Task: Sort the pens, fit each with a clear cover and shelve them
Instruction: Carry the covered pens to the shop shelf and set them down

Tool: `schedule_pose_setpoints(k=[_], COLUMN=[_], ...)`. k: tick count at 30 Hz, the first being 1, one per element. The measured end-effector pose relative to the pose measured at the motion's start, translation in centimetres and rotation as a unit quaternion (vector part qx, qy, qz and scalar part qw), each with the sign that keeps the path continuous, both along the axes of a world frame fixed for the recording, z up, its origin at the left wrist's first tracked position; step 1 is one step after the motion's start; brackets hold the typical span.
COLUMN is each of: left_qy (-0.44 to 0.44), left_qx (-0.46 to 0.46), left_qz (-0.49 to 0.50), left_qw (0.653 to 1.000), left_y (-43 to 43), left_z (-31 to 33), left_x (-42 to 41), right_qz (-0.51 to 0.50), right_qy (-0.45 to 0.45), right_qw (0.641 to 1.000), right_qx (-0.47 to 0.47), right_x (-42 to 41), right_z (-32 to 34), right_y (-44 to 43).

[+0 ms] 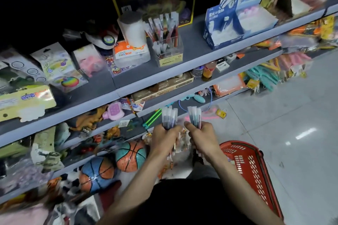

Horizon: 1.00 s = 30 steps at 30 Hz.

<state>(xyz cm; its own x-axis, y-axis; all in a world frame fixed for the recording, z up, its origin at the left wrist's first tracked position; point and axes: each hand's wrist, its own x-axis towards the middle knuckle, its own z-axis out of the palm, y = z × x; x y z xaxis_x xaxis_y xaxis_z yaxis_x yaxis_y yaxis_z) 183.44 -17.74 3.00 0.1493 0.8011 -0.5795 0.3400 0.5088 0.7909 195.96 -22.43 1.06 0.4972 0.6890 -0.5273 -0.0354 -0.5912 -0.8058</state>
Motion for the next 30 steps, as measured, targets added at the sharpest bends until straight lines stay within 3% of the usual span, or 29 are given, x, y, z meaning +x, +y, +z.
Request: schedule_pose_setpoints(k=[7, 15, 20, 23, 27, 30], left_qy=[-0.008, -0.051, -0.092, -0.131, -0.143, -0.139], left_qx=[-0.003, 0.081, 0.155, 0.216, 0.301, 0.344], left_qz=[0.099, 0.245, 0.369, 0.467, 0.540, 0.555], left_qw=[0.995, 0.965, 0.912, 0.848, 0.773, 0.745], left_y=[5.5, 13.4, 18.1, 20.9, 24.2, 25.9], left_z=[-0.2, 0.3, 0.9, 0.8, 0.5, 0.6], left_x=[7.8, 14.3, 16.4, 17.4, 18.2, 19.1], right_qz=[-0.028, -0.071, -0.120, -0.155, -0.178, -0.198], right_qy=[0.083, 0.239, 0.303, 0.323, 0.302, 0.287], right_qw=[0.996, 0.964, 0.936, 0.916, 0.909, 0.902], right_qx=[0.024, 0.087, 0.135, 0.182, 0.227, 0.252], right_x=[8.7, 13.3, 14.0, 13.7, 13.1, 12.6], right_z=[-0.1, 1.5, 2.9, 3.0, 3.1, 2.9], right_y=[7.7, 18.4, 25.1, 28.5, 31.9, 33.9])
